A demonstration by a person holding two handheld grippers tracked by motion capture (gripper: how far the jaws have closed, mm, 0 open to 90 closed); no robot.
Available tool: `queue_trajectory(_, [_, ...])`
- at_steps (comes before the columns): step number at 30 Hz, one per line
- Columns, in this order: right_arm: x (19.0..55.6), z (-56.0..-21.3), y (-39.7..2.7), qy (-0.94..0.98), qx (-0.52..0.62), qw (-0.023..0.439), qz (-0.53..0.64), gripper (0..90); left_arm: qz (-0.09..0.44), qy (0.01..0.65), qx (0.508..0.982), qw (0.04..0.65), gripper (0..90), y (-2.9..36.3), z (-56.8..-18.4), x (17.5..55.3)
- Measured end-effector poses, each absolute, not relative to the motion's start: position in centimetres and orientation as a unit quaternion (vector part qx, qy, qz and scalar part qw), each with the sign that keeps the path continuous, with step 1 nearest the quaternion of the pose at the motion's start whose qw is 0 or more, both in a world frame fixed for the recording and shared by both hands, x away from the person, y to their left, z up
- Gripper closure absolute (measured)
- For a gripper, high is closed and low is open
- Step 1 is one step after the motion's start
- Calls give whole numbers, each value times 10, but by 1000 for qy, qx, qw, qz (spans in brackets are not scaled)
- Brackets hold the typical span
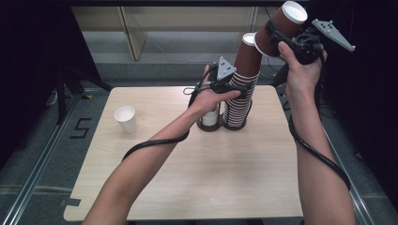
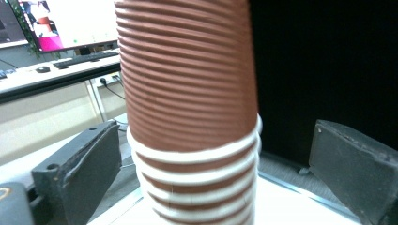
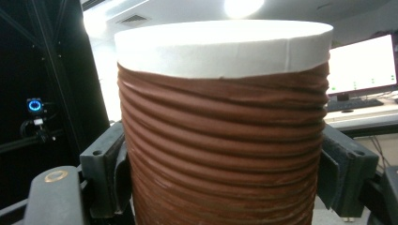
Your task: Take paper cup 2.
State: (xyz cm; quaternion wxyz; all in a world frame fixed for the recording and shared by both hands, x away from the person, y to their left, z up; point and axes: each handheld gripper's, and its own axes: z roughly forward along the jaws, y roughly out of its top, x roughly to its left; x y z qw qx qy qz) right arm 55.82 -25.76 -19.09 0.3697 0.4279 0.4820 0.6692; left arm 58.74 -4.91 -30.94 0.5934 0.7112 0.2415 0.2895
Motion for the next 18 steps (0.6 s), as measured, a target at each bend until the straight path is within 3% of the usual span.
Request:
queue_trajectory(10, [529, -208, -274, 484, 429, 355, 675, 198, 296, 231, 714, 591, 24, -3, -321, 539])
queue_trajectory(18, [501, -242, -271, 502, 427, 344, 669, 198, 285, 230, 715, 596, 24, 28, -341, 504])
